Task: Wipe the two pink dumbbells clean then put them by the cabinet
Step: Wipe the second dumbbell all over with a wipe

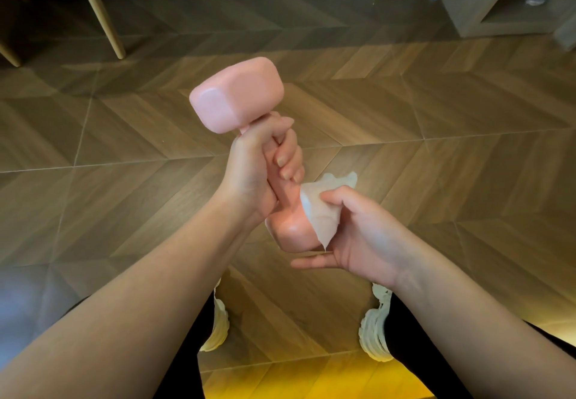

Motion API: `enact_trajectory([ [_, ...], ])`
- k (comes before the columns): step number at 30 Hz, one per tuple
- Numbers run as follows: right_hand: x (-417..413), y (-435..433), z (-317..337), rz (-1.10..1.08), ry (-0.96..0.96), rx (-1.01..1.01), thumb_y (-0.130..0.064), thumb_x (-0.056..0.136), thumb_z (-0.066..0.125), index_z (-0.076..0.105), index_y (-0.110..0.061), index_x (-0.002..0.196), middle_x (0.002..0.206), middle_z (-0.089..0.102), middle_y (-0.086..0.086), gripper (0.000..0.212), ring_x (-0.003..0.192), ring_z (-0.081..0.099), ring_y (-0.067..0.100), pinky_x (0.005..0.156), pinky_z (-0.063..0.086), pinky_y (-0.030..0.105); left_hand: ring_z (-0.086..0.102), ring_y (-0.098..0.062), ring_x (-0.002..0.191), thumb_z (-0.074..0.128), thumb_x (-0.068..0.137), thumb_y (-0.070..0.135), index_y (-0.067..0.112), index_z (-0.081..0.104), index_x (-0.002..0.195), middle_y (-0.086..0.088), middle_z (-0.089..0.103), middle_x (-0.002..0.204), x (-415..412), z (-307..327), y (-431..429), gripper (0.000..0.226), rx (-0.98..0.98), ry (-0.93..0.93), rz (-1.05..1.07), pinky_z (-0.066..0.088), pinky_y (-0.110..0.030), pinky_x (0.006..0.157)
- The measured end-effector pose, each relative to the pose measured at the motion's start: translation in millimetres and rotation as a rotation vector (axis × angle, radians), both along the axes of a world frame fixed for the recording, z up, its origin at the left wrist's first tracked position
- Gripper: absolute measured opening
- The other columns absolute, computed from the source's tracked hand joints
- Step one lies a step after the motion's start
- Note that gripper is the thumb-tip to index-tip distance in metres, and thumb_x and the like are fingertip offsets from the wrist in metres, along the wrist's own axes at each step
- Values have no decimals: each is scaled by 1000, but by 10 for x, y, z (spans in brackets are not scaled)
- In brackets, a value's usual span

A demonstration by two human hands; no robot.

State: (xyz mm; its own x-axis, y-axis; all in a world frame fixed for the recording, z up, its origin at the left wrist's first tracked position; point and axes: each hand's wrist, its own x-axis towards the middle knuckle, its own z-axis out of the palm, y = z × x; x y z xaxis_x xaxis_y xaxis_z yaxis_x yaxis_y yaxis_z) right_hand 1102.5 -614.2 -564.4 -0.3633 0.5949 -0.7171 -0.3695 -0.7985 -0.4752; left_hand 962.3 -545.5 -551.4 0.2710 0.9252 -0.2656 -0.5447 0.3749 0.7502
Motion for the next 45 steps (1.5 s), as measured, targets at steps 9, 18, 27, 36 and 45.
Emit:
enact_trajectory([
  [9, -121, 1, -54, -6, -28, 17, -23, 100, 46, 51, -3, 130, 123, 64, 32, 36, 105, 67, 48, 72, 63, 48, 33, -14, 37, 53, 80, 12, 17, 41, 51, 1, 35, 41, 11, -2, -50, 32, 206, 35, -107, 33, -29, 47],
  [18, -169, 79, -209, -167, -549, 434, -33, 81, 55, 62, -27, 112, 92, 76, -12, 33, 86, 73, 8, 69, 59, 30, 48, -11, 53, 67, 86, 22, 27, 52, 47, 7, 48, 50, 6, -69, -87, 42, 105, 167, 216, 48, -29, 67],
  [27, -209, 98, -204, -92, -352, 377, -29, 78, 54, 56, -23, 129, 110, 74, 6, 51, 93, 74, 20, 63, 60, 34, 40, -9, 43, 66, 83, 18, 24, 45, 43, 7, 37, 43, -39, 3, -53, 46, 109, 132, 240, 45, -23, 54],
  [36, -137, 85, -226, -128, -292, 279, -15, 91, 51, 60, -16, 109, 87, 73, 6, 20, 76, 74, 9, 61, 56, 24, 38, -10, 46, 66, 81, 17, 27, 47, 45, 7, 35, 45, 35, -47, -65, 42, 102, 147, 149, 39, -26, 61],
  [45, -147, 78, -303, -152, -370, 277, -23, 88, 56, 62, -24, 115, 89, 76, -6, 28, 81, 73, 6, 64, 56, 26, 40, -11, 48, 70, 82, 21, 25, 46, 47, 6, 37, 45, 59, -87, -69, 42, 116, 202, 89, 39, -29, 64],
])
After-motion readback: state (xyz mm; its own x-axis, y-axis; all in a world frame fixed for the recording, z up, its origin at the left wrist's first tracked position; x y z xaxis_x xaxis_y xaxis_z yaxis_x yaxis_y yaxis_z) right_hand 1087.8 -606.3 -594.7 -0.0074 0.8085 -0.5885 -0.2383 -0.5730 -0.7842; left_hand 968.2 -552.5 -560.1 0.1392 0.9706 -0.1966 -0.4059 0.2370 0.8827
